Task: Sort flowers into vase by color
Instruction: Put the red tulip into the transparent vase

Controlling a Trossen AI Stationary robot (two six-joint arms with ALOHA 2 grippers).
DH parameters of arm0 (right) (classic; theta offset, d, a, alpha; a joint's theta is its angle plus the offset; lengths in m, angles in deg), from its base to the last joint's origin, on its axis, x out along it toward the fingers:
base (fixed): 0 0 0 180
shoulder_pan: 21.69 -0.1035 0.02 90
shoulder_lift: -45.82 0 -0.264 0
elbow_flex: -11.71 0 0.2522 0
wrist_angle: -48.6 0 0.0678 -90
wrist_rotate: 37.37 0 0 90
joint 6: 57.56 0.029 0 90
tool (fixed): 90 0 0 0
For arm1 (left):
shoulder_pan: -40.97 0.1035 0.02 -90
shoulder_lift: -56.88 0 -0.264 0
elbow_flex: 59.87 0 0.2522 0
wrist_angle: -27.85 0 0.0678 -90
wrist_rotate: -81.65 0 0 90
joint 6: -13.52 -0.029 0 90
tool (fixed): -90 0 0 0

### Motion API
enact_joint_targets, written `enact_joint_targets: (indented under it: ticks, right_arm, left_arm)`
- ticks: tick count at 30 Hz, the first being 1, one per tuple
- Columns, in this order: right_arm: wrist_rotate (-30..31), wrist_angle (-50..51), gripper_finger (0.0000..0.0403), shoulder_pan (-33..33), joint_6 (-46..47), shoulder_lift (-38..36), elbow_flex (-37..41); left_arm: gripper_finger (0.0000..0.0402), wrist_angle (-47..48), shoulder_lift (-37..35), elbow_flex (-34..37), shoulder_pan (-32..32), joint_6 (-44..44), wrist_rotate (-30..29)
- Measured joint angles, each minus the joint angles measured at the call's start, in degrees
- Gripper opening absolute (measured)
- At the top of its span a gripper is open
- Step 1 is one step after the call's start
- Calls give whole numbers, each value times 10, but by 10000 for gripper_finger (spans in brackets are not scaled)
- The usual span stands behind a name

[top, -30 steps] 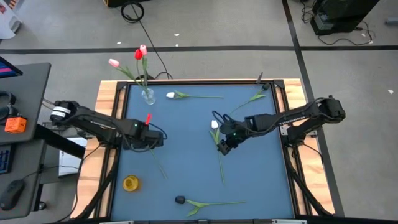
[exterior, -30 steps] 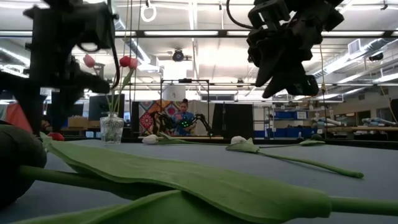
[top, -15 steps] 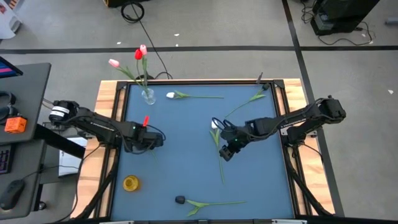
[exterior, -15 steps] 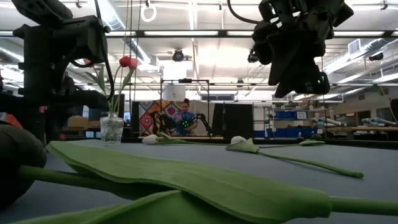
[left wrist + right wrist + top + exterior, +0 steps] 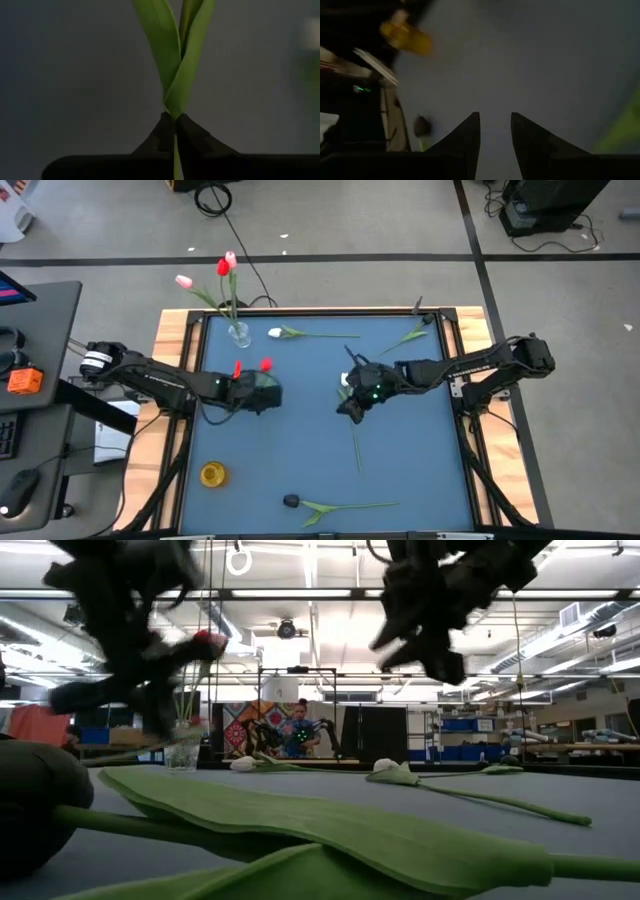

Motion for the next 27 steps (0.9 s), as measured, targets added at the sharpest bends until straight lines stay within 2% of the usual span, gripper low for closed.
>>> enact_joint_targets:
  ticks: [5, 9, 12, 15, 19, 24, 27]
  right_arm:
    - [17, -129, 119, 18, -72, 0, 0]
    - [24, -196, 133, 41, -127, 0, 0]
    - [7, -234, 160, 51, -169, 0, 0]
    - [-7, -272, 192, 53, -202, 0, 0]
    - [14, -305, 214, 57, -208, 0, 0]
    - [25, -313, 204, 67, -203, 4, 0]
    - [1, -331, 191, 69, -208, 10, 1]
  left_arm:
    - [10, -200, -1, -28, 8, -222, -66]
    - [10, -384, -2, -36, 10, -426, -64]
    - [10, -465, -1, -36, 10, -528, -54]
    - [10, -488, -2, -36, 10, -577, -45]
    - [10, -487, -1, -36, 10, -621, -34]
    - [10, -505, -1, -36, 10, -672, -27]
    - [9, -534, -1, -36, 10, -699, -26]
